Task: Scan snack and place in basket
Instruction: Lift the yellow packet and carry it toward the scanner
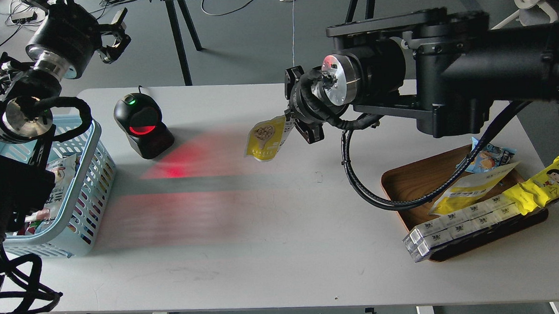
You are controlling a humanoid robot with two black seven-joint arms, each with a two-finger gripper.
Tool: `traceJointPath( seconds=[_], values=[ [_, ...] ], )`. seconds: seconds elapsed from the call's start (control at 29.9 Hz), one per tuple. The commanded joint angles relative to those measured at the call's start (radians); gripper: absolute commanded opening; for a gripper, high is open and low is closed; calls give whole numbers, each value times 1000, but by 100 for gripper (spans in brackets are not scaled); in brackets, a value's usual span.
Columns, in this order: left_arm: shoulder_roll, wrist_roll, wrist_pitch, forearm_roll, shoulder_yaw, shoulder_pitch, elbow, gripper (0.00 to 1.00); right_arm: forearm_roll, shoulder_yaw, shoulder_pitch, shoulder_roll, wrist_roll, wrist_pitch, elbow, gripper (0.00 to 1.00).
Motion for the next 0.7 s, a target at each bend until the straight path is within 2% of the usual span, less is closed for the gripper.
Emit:
traceJointPath(
  seconds=[0.0, 0.5, 0.67],
  values=[
    [4, -1, 0, 0, 0, 9, 0, 100, -39, 51, -83, 55, -2, 0, -59, 0],
    [4, -1, 0, 0, -3, 18, 0, 100, -83, 94, -142, 72, -5, 0, -108, 0],
    [4, -1, 0, 0, -3, 19, 0, 100, -85, 93, -145, 72, -5, 0, -109, 4]
  ],
)
